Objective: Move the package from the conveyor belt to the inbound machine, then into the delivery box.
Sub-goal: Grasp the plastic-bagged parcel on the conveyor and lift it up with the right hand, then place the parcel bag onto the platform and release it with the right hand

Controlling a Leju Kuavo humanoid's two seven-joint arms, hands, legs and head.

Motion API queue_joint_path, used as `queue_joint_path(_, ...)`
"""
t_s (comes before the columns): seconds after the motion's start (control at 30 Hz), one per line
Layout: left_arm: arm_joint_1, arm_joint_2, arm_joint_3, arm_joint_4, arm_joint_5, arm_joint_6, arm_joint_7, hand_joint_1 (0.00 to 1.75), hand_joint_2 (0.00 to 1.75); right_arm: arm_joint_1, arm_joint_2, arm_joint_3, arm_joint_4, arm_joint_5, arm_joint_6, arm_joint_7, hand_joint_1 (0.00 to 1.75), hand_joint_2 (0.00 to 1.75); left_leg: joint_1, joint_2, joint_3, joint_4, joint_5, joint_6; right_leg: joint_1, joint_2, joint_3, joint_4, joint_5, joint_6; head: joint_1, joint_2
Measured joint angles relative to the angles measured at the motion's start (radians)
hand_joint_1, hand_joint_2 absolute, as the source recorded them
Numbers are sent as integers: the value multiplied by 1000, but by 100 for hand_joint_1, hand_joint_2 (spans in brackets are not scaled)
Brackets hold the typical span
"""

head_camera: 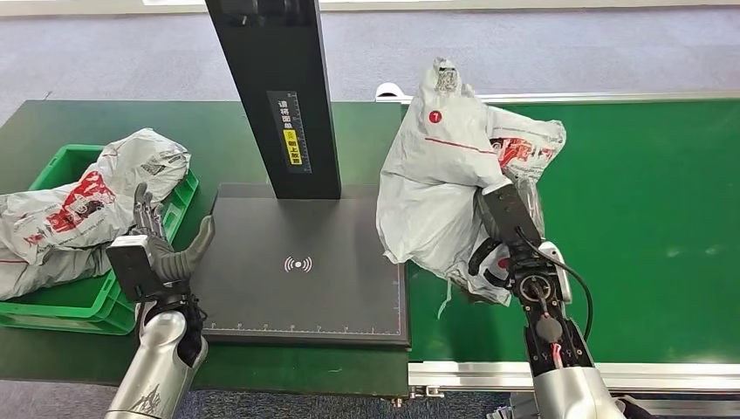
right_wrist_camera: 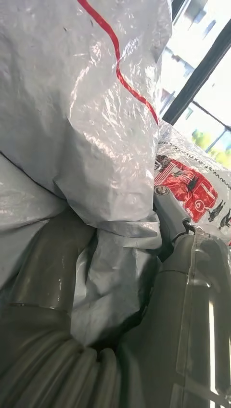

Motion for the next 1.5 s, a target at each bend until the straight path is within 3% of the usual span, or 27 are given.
queue_joint_path(0.4, 14, 0, 22, -45, 74, 0, -55, 0, 175, 54, 17, 28, -183, -6, -45, -86, 175, 175, 0, 0, 0, 0, 0, 0, 0, 0, 0, 0, 0, 0, 0, 0)
queue_joint_path(0.57, -1, 3, 21, -40, 104, -7, -70, 0, 175, 59, 21, 89, -211, -24, 46, -102, 175, 175, 0, 0, 0, 0, 0, 0, 0, 0, 0, 0, 0, 0, 0, 0)
queue_joint_path(0.83, -40, 2, 4, -19, 129, -15, -79, 0, 175, 16, 41, 219, -117, 32, 77, -87, 175, 175, 0, 0, 1, 0, 1, 1, 0, 0, 0, 0, 0, 0, 0, 0)
queue_joint_path(1.3, -44, 3, -6, -7, 136, -16, -79, 0, 175, -8, 41, 253, -61, 37, 77, -87, 175, 175, 0, 0, 0, 0, 1, 1, 0, 0, 0, 0, 0, 0, 0, 0)
queue_joint_path(1.4, -47, 3, -7, -3, 138, -21, -79, 0, 175, -32, 44, 281, -32, 120, 103, -63, 175, 175, 0, 2, 0, 0, 1, 1, 0, 1, 0, 0, 1, 0, 0, 0)
queue_joint_path(1.5, -66, 3, -13, 12, 144, -25, -79, 0, 175, -104, 66, 373, 73, 234, 168, -48, 175, 175, 0, 4, 1, 0, 1, 1, 0, 2, 0, 0, 1, 0, 0, 0)
